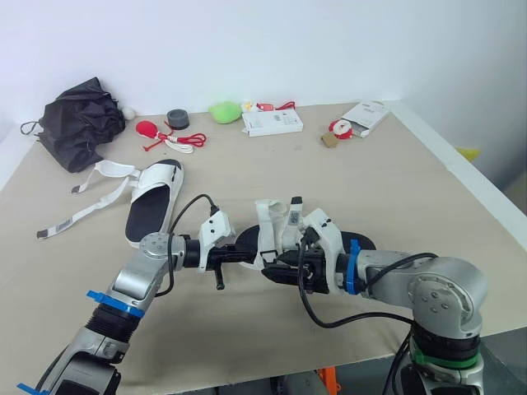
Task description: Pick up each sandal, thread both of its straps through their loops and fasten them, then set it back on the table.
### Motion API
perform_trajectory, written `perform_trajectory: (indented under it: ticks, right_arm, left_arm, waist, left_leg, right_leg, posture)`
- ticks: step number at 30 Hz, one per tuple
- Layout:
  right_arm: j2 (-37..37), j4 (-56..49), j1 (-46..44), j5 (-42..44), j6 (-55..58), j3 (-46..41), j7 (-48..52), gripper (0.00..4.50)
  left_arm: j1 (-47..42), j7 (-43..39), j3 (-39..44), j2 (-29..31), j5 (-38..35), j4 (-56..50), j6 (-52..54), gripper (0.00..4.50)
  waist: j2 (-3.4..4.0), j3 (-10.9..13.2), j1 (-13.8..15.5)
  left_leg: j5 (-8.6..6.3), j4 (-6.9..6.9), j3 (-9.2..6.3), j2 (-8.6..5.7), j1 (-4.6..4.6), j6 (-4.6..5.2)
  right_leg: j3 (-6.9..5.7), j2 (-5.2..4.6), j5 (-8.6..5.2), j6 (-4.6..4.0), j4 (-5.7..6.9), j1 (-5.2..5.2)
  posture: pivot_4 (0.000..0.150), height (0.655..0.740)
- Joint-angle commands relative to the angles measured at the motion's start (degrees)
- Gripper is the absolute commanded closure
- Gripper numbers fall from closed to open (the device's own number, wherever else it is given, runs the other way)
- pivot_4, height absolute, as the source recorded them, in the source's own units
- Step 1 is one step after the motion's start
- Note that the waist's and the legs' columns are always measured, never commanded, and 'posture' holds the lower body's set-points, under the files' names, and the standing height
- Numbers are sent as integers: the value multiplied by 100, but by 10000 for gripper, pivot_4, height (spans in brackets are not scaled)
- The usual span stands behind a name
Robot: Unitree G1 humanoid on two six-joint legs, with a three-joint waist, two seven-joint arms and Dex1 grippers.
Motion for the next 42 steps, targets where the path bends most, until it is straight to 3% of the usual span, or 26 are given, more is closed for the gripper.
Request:
perform_trajectory:
  ticks: [1,13,26,42]
  right_arm:
    - [-12,44,50,19,-75,64,68,15711]
    - [531,783,-74,186,-160,-559,178,15711]
    - [224,342,96,835,-525,-922,639,15711]
    - [157,934,45,462,-460,-509,114,15711]
  left_arm:
    - [121,32,-204,55,230,188,152,45000]
    - [103,43,-211,35,235,207,158,45000]
    - [176,100,-191,22,223,190,148,45000]
    - [123,132,-201,-30,257,253,140,45000]
  waist:
    - [4,4,2]
    - [2,5,3]
    - [4,9,3]
    - [5,9,5]
  left_leg:
    - [0,0,0,-2,-11,0]
    - [-5,-7,-6,-12,-18,-5]
    - [-5,-8,-10,-12,-20,-4]
    - [-4,-8,-11,-14,-19,-4]
  right_leg:
    - [0,-1,0,0,0,-7]
    - [-3,-7,-10,23,-1,-8]
    - [-5,-6,-6,32,-1,-8]
    - [-5,-8,-12,21,-1,-5]
  posture:
    - [1500,7400]
    - [1500,7400]
    - [1500,7400]
    - [1500,7400]
